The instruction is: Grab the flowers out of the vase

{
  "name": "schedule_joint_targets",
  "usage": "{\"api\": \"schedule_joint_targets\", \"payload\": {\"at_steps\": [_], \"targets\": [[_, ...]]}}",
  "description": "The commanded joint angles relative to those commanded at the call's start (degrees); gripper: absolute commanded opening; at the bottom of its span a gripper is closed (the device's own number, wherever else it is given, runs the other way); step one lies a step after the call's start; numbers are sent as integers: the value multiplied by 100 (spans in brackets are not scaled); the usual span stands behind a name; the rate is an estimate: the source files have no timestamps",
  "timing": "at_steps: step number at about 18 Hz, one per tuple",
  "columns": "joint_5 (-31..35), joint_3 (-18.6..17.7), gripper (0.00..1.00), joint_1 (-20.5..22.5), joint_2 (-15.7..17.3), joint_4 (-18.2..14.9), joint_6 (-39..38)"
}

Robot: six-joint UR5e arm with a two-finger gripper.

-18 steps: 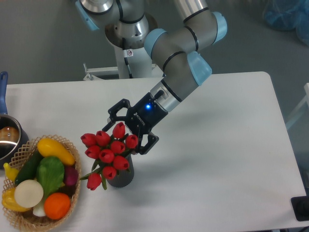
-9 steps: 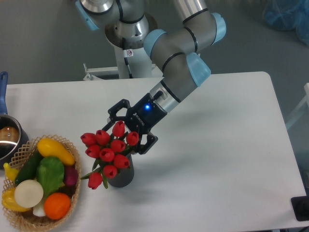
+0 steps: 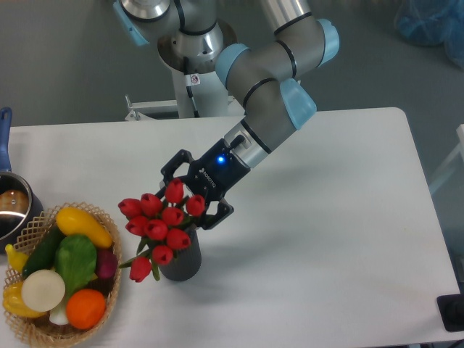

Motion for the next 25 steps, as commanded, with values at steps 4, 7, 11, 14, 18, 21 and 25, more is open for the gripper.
{"api": "schedule_joint_targets", "payload": {"at_steps": [4,7,11,14,18,21,25], "targets": [[0,0,55,0,0,0,-9],[0,9,54,0,0,0,-9],[0,44,52,9,0,0,-26],[-9,53,52,26,0,-9,-35],[-18,62,52,44,0,-18,-53],[-18,70,47,53,0,-18,-97],[-18,70,47,62,17,-18,-105]]}}
